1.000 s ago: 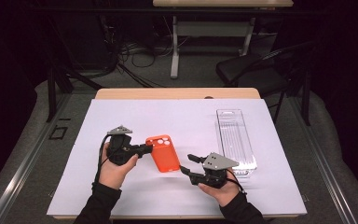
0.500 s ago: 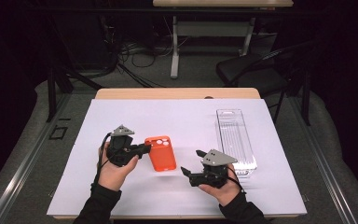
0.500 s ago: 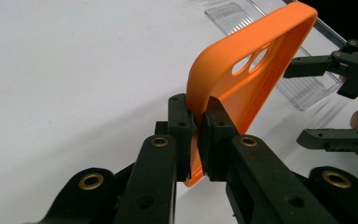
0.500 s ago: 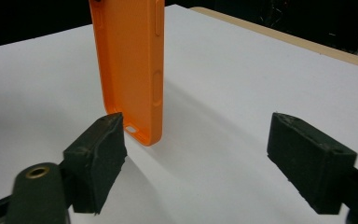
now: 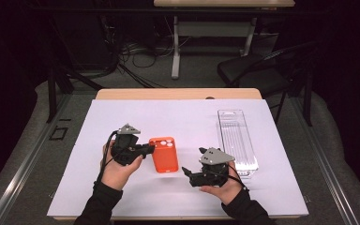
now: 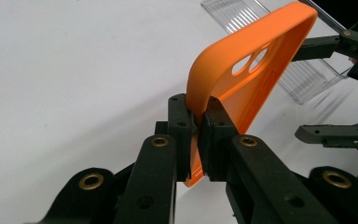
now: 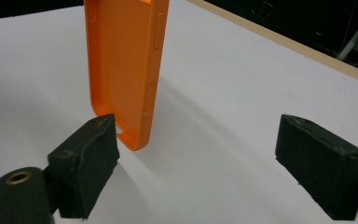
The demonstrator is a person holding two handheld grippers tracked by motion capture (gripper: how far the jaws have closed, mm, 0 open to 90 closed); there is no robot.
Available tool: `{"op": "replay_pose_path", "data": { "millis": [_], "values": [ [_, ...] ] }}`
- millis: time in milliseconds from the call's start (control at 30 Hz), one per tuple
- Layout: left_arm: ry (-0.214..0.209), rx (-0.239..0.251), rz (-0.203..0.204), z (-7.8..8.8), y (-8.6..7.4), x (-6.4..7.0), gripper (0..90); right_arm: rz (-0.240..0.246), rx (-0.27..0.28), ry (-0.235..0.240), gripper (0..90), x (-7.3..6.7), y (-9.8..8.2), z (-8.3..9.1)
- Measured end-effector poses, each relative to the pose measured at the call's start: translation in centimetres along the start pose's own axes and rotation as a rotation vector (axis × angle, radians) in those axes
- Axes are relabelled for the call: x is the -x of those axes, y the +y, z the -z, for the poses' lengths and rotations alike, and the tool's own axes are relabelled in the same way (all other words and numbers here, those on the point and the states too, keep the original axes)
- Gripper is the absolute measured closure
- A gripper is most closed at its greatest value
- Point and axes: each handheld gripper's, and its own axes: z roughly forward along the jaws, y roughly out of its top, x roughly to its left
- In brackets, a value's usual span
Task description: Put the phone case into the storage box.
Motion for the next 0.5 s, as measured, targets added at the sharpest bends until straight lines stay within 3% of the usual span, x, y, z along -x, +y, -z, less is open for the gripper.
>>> {"op": "replay_pose_path", "data": {
  "millis": [300, 400, 500],
  "values": [
    [0.021, -0.025, -0.025, -1.0, 1.3, 1.1, 84.3, 0.089, -0.026, -0.062, 14.6, 0.3, 2.5, 0.7],
    [0.042, -0.030, -0.022, -1.5, 1.5, 1.2, 84.2, 0.110, -0.045, -0.083, 15.4, 0.5, 3.5, 0.8],
    [0.032, -0.038, -0.008, -1.8, 1.7, 1.1, 84.2, 0.125, -0.042, -0.088, 20.3, 0.5, 4.3, 0.7]
  ]
}}
